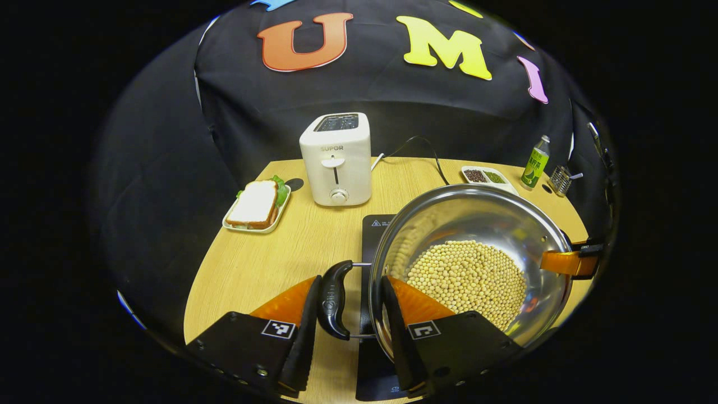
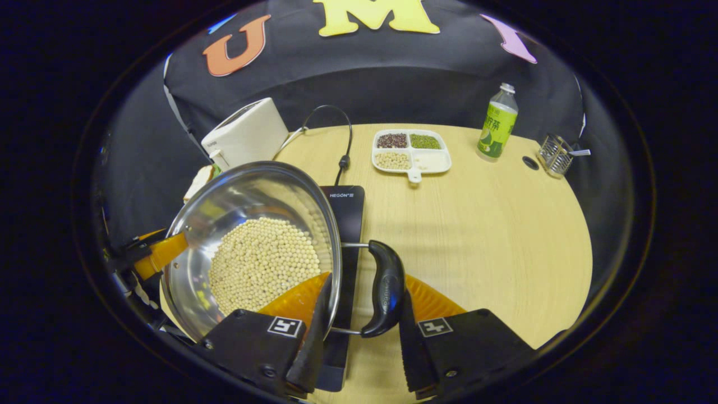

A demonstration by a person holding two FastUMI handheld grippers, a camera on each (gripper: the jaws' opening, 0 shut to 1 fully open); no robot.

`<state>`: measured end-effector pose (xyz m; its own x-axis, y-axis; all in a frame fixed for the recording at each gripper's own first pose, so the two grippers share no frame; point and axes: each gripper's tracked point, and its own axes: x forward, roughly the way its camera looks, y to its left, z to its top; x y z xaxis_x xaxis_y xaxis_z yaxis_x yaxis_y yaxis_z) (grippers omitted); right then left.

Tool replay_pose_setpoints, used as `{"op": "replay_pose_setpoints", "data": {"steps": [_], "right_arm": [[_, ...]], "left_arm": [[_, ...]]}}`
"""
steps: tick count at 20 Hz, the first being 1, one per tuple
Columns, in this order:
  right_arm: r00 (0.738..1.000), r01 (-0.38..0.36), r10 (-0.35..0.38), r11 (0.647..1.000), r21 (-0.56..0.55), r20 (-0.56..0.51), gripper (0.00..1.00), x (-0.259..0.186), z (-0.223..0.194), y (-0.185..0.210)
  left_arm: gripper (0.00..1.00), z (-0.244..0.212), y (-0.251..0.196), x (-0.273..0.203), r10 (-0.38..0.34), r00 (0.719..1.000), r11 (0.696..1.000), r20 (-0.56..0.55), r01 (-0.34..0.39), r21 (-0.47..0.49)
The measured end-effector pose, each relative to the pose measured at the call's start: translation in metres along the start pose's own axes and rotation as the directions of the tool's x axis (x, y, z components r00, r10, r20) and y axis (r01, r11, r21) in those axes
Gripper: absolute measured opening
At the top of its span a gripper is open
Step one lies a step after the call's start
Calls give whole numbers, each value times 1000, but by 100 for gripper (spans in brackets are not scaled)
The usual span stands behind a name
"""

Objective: First push the handle of the pot to place it horizontally, then grasp the pot with both hands and set it on the induction cooktop.

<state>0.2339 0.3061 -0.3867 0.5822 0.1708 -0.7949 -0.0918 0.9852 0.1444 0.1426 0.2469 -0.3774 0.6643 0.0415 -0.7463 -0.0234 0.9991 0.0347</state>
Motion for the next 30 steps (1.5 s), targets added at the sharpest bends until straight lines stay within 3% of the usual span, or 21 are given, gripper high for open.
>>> {"op": "replay_pose_setpoints", "data": {"steps": [4, 6, 9, 12, 23, 30], "right_arm": [[999, -30, 31, 999, -14, 30, 65, -1, 2, 0], [996, -20, 22, 999, -29, 81, 75, -9, 11, -4], [980, 12, 5, 996, -84, 198, 81, -30, 34, -12], [967, 38, -1, 990, -139, 255, 82, -53, 41, -18], [939, 43, 27, 980, -195, 343, 81, -121, 30, -57], [899, 96, 12, 970, -223, 439, 84, -188, 30, -106]], "left_arm": [[63, 4, -2, -1, -37, 998, 998, 41, 35, 55], [67, 7, 0, -6, -38, 997, 997, 60, 34, 64], [97, 18, 11, -26, 25, 992, 998, 125, -32, 57], [96, 30, 7, -47, 67, 980, 995, 187, -80, 61], [97, 60, -64, -113, 38, 954, 995, 298, -63, 74], [97, 68, -127, -187, 33, 924, 998, 381, -52, 39]]}}
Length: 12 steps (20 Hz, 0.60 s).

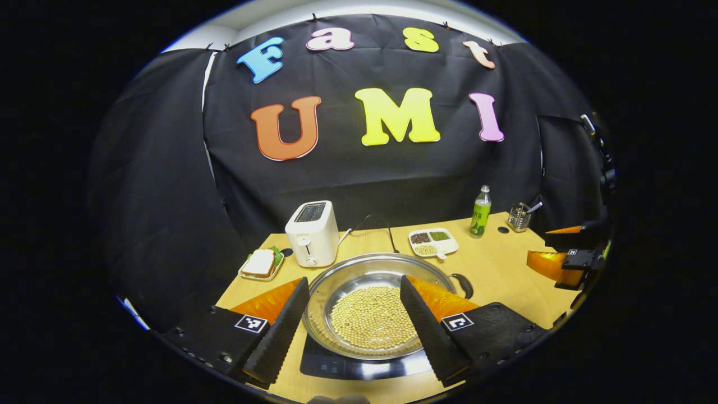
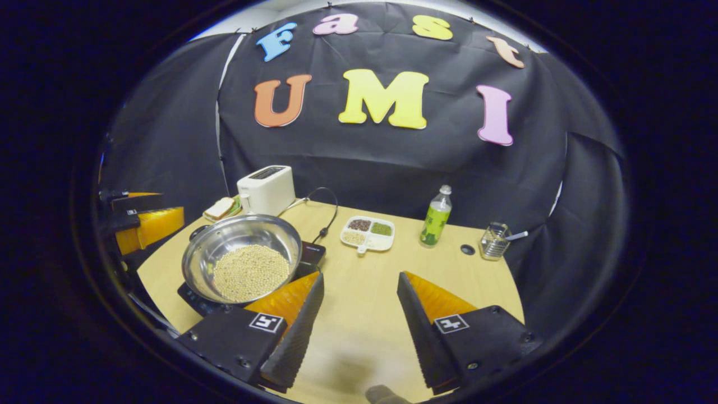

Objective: First push the handle of the pot to place it horizontally, then grasp the pot with both hands and set it on the induction cooktop.

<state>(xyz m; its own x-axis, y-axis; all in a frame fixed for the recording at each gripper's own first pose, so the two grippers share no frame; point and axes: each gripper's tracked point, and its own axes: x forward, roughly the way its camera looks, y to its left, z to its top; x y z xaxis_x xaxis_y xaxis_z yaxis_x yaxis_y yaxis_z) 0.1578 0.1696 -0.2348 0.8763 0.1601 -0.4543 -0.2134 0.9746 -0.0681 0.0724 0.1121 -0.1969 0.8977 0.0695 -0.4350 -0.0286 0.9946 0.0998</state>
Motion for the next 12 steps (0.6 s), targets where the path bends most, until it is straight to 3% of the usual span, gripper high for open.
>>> {"op": "replay_pose_setpoints", "data": {"steps": [1, 5, 6, 12], "right_arm": [[1000, -5, 5, 1000, 1, 12, 92, -9, 3, -8], [997, 3, -2, 1000, -2, 72, 99, -56, 16, -54], [996, 3, -3, 1000, 1, 84, 95, -70, 18, -66], [979, 19, -24, 999, 30, 203, 98, -154, 49, -141]], "left_arm": [[97, 9, -8, -10, 14, 1000, 1000, 22, -14, -2], [97, 32, -45, -53, 27, 997, 999, 78, -25, -26], [96, 38, -54, -64, 35, 995, 999, 91, -32, -32], [96, 79, -129, -120, 19, 981, 998, 194, -7, -65]]}}
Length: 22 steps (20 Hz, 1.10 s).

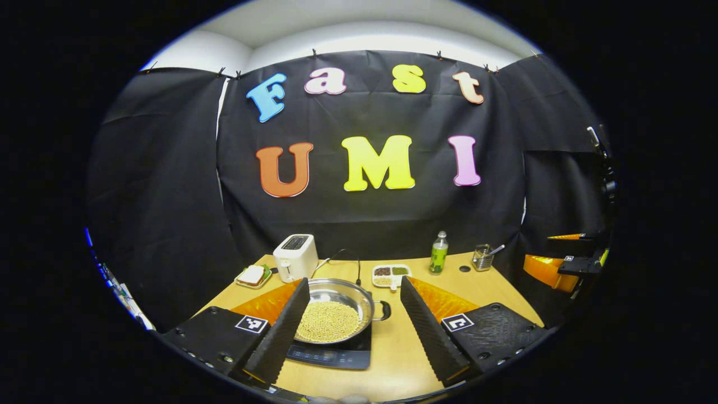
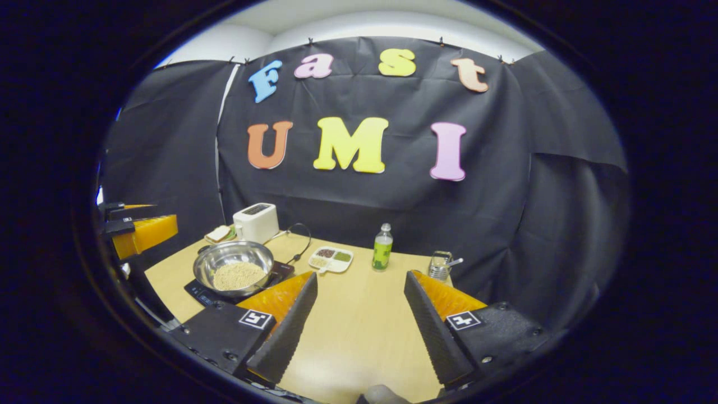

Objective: First push the handle of the pot to place it horizontally, then grasp the pot with both hands and set it on the induction cooktop.

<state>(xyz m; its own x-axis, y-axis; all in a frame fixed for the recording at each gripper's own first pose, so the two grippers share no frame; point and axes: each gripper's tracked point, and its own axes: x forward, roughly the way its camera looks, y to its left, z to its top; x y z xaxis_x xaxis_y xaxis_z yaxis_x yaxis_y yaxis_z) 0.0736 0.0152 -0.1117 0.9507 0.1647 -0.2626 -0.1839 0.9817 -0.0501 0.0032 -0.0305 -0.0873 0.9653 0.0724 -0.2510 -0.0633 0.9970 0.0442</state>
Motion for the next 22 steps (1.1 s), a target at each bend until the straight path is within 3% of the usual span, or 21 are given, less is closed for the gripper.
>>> {"op": "replay_pose_setpoints", "data": {"steps": [11, 17, 22], "right_arm": [[968, 94, -111, 992, 87, 223, 98, -106, 74, -120], [958, 110, -139, 986, 125, 252, 98, -115, 77, -141], [961, 96, -134, 982, 162, 240, 99, -113, 76, -144]], "left_arm": [[96, 104, -98, -66, -41, 968, 998, 249, 50, -30], [96, 118, -110, -70, -42, 958, 999, 285, 45, -6], [96, 104, -109, -60, -34, 966, 999, 256, 31, 15]]}}
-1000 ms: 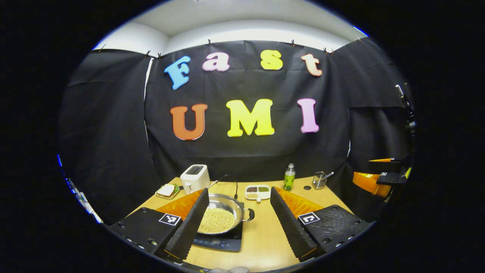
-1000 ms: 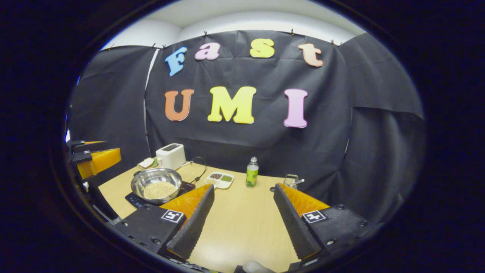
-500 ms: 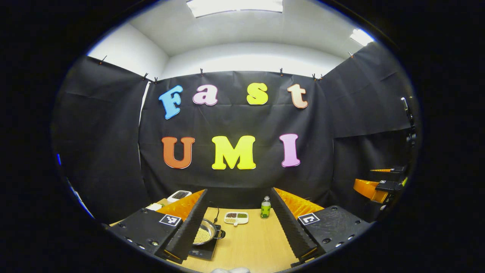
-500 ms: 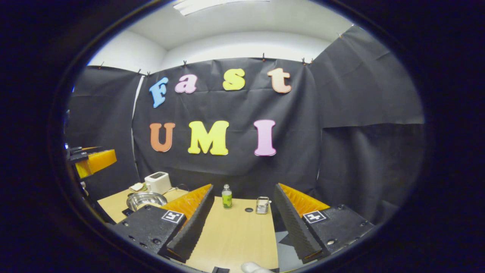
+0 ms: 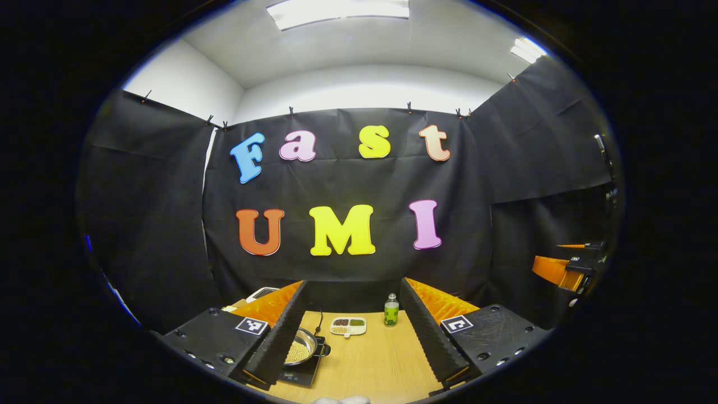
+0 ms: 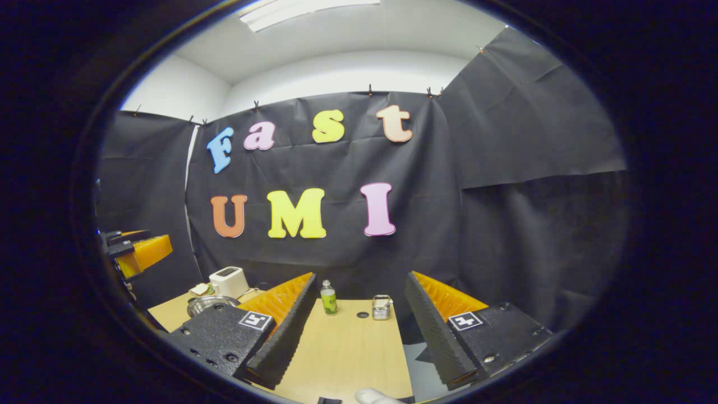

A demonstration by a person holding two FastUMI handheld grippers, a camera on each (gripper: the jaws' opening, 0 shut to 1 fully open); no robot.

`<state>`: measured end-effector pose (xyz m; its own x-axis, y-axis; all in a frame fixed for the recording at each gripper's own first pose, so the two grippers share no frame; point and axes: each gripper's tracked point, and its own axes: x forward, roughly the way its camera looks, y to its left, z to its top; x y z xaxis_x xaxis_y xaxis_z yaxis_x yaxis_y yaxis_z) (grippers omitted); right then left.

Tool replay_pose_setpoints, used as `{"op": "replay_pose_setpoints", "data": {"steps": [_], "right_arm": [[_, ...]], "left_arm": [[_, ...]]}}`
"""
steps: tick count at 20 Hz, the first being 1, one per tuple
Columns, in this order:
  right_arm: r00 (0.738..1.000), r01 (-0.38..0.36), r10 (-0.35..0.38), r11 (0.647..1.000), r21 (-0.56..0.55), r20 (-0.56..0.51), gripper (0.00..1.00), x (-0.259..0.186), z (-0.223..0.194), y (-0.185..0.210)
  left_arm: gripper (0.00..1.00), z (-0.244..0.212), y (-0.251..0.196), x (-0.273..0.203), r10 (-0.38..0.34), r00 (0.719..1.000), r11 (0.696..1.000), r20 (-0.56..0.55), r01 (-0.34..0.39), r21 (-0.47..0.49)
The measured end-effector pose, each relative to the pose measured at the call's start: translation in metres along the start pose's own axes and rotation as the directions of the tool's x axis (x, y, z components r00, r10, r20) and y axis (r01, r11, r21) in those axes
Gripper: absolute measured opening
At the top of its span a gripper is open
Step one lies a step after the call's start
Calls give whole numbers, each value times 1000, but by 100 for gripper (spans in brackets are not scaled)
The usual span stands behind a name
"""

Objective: First push the handle of the pot to place it horizontally, then grasp the pot with both hands and set it on the induction cooktop.

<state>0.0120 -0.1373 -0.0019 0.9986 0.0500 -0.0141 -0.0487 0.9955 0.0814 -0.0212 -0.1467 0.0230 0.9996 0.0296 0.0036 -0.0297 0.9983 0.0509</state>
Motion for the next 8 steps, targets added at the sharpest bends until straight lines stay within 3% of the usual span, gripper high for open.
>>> {"op": "replay_pose_setpoints", "data": {"steps": [8], "right_arm": [[1000, -2, 2, 1000, 9, -4, 98, 11, 2, 2]], "left_arm": [[96, 2, 13, 4, 10, 1000, 1000, 9, -10, 12]]}}
